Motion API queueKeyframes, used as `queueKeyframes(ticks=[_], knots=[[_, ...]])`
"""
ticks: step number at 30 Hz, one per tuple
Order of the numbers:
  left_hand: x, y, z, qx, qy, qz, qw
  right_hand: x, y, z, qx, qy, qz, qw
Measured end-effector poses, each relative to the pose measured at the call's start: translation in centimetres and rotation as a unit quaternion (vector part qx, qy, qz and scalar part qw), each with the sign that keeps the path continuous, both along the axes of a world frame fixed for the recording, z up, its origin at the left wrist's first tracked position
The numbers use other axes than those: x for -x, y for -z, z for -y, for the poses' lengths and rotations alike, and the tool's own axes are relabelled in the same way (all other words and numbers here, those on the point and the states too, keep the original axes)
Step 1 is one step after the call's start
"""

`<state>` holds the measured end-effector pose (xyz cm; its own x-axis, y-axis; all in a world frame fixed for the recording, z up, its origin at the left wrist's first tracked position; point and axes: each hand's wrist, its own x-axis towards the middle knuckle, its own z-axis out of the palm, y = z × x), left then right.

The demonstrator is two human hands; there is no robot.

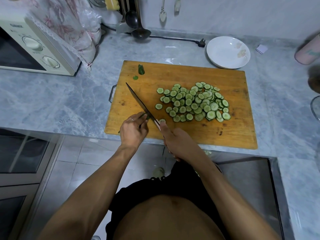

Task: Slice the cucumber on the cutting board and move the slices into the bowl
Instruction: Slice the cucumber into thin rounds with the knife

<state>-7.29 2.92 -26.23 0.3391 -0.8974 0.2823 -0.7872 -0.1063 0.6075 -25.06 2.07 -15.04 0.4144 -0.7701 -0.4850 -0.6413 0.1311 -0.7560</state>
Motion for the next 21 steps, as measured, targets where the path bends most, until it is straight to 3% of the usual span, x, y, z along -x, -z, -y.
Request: queueKeyframes(ticks=[7,21], knots=[[-0.2,0.3,0.2,-0.001,0.008,0.011,1.0,-0.7,0.7,0.2,-0.029,0.013,-0.003,1.0],[-0.5,1.0,0.2,0.012,0.041,0.021,0.999,-2.5,3.4,1.0,0.037,-0.003,-0.046,0.998]])
